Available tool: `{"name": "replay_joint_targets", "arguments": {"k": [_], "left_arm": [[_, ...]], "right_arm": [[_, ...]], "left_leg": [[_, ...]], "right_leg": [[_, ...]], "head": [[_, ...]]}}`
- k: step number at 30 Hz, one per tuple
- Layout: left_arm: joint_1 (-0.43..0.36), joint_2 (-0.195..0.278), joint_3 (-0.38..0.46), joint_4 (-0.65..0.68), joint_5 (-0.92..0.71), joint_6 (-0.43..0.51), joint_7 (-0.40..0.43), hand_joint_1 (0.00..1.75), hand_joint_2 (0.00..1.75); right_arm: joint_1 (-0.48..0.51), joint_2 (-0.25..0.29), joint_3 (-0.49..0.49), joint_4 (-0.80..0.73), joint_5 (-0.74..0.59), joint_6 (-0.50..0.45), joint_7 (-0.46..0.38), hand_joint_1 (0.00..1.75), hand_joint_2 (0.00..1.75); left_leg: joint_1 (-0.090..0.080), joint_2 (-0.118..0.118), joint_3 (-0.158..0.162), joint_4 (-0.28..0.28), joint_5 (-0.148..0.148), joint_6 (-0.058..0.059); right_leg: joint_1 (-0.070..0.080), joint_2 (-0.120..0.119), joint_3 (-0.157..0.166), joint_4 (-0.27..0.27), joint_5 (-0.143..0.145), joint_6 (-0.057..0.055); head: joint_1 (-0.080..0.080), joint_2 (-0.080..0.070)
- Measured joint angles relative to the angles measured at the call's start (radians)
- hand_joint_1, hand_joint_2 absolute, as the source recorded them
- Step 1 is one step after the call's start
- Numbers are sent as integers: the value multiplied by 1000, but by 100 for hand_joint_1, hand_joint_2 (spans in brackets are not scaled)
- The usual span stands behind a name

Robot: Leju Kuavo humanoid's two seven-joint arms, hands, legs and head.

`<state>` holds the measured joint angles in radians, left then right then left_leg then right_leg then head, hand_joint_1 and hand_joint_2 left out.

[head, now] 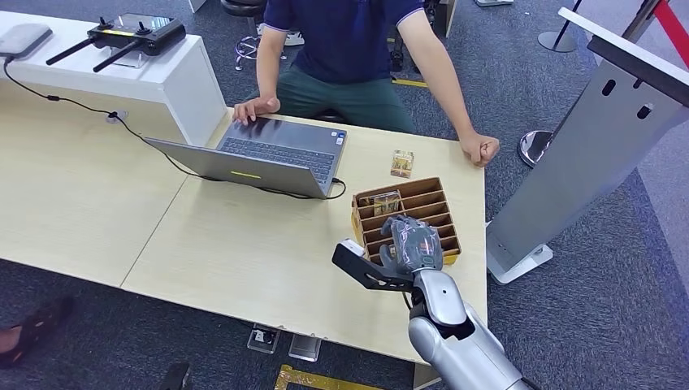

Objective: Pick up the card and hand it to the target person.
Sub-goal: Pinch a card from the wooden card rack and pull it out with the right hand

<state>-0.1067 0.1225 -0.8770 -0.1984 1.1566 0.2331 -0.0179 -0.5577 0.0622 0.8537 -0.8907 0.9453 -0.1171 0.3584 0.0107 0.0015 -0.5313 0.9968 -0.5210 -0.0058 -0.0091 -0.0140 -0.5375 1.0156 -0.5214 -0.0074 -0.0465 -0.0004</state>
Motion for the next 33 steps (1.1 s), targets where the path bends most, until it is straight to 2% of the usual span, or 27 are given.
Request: {"name": "replay_joint_targets", "arguments": {"k": [22, 25, 30, 33], "left_arm": [[0, 0, 0, 0, 1, -5, 2, 0, 0], [0, 0, 0, 0, 3, -6, 2, 0, 0], [0, 0, 0, 0, 5, -6, 2, 0, 0], [0, 0, 0, 0, 6, -6, 2, 0, 0]], "right_arm": [[1, -1, -2, 15, 0, 2, 7, 103, 175], [1, 0, -2, 18, 0, 2, 3, 109, 175], [1, 0, -2, 22, 0, 0, -6, 134, 175], [0, 0, -2, 24, 0, -4, -12, 138, 175]], "left_leg": [[0, 0, 0, 0, 0, 0], [0, 0, 0, 0, 0, 0], [0, 0, 0, 0, 0, 0], [0, 0, 0, 0, 0, 0]], "right_leg": [[0, 0, 0, 0, 0, 0], [0, 0, 0, 0, 0, 0], [0, 0, 0, 0, 0, 0], [0, 0, 0, 0, 0, 0]], "head": [[0, 0], [0, 0], [0, 0], [0, 0]]}}
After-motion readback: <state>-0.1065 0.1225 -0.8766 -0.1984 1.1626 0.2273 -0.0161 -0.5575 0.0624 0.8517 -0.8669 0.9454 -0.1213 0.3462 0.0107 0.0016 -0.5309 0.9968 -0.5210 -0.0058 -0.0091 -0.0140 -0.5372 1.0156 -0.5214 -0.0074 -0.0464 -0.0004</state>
